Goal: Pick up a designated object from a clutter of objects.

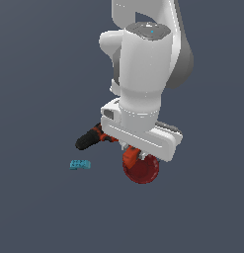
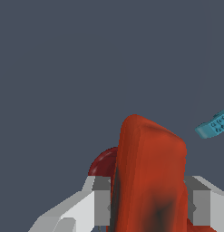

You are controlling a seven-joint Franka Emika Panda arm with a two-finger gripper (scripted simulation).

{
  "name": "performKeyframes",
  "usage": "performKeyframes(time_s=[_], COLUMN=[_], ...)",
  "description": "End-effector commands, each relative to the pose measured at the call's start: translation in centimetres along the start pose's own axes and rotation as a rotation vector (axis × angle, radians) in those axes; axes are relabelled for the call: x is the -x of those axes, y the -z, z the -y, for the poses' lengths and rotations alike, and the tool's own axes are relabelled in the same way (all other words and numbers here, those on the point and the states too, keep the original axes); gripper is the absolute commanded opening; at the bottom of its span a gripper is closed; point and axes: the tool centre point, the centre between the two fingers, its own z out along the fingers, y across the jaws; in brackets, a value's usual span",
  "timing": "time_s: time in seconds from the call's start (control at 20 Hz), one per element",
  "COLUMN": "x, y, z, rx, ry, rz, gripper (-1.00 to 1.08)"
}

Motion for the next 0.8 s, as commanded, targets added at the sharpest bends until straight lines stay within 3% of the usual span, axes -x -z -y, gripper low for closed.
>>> performKeyframes(time_s=[0.0,0.4,0.75], x=[-0.5,-1.3,-1.7], y=[2.7,8.4,11.1], z=[1.9,6.6,9.0], rx=[-0.003,-0.004,-0.005], ry=[-0.001,0.001,0.002], rz=[-0.006,-0.005,-0.004], gripper=[-1.0,-1.0,-1.0])
